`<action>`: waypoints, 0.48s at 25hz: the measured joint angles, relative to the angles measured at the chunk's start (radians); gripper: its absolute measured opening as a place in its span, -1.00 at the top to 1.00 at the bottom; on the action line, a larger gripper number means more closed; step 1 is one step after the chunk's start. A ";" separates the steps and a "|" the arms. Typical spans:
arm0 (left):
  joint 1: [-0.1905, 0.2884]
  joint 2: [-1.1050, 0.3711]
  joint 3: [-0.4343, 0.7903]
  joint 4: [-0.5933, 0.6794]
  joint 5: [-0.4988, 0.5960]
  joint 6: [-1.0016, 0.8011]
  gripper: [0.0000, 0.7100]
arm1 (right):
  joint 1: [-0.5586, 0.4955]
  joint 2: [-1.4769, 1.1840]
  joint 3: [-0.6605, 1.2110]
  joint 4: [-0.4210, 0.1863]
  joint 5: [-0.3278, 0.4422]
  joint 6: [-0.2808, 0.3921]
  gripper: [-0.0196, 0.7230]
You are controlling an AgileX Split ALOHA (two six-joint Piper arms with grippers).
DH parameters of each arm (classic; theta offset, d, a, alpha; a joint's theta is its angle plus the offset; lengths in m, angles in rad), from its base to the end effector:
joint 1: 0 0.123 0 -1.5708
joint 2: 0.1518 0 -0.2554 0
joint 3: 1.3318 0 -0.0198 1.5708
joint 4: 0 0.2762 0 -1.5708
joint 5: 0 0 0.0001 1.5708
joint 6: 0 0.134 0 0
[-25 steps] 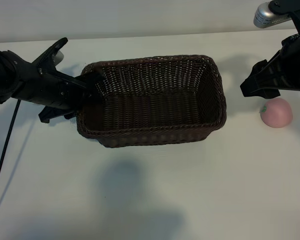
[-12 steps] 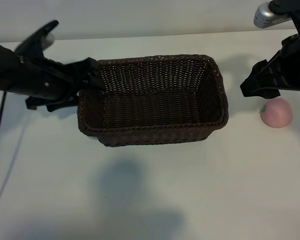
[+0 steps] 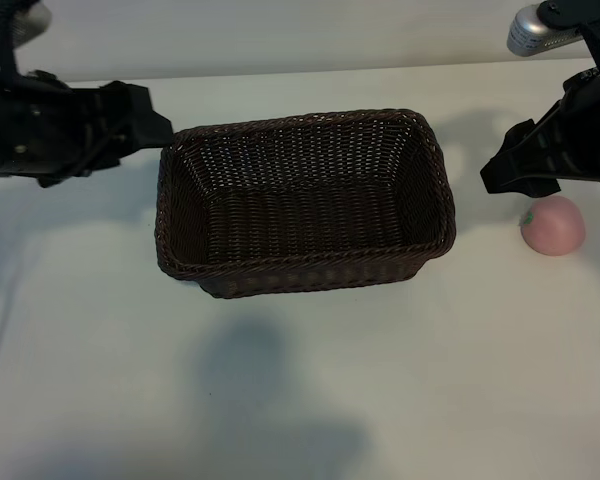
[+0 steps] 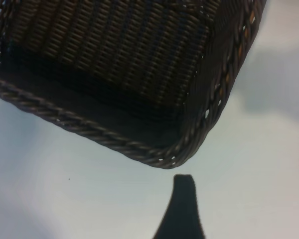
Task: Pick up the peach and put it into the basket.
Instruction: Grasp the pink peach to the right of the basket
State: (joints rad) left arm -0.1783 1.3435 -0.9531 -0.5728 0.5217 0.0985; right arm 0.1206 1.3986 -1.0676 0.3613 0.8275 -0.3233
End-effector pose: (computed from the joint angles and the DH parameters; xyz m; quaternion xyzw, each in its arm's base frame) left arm 0.3324 -0.0967 0.2258 -0.0519 0.9092 -0.2341 0.3405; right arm 0.3266 0.0747 0.2194 -0.1268 0.9486 0.1328 0.2579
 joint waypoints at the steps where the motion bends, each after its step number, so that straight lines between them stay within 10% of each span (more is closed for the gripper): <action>1: 0.007 -0.024 0.000 0.017 0.008 0.000 -0.75 | 0.000 0.000 0.000 0.000 0.000 0.000 -0.63; 7: 0.076 -0.191 0.000 0.216 0.062 0.069 -0.72 | 0.000 0.000 0.000 0.000 0.001 0.000 -0.63; 12: 0.243 -0.329 -0.005 0.288 0.146 0.086 -0.69 | 0.000 0.000 0.000 0.000 0.004 0.000 -0.63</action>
State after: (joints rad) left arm 0.0642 1.0144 -0.9576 -0.2849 0.6674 0.1843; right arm 0.1206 1.3986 -1.0676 0.3613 0.8314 -0.3233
